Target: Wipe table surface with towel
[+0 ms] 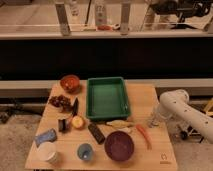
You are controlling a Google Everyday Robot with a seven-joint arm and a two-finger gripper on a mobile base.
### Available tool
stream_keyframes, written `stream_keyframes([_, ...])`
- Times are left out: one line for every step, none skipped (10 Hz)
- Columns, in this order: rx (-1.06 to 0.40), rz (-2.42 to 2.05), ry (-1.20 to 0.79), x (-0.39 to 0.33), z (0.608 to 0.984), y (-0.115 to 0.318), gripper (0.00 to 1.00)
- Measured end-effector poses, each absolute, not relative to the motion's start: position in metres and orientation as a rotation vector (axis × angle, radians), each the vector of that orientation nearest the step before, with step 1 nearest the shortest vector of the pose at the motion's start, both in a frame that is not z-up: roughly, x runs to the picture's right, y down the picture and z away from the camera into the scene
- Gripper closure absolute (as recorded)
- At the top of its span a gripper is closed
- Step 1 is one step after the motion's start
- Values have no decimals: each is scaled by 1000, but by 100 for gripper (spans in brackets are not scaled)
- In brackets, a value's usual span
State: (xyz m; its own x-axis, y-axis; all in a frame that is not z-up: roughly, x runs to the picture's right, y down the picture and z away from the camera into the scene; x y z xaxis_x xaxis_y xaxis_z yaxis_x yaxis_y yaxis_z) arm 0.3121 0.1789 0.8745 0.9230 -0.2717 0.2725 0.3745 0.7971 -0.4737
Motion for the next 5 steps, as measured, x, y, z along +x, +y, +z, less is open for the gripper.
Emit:
stream_keyframes([-545, -340, -188, 312, 882, 170, 100])
stream_keyframes([-544, -332, -179, 311, 889, 161, 100])
stream_keyframes([-542, -326, -172, 307, 897, 151, 100])
stream_keyframes([-541, -317, -163, 307, 904, 143, 100])
stream_keyframes([-539, -308, -152, 307, 913, 133, 100])
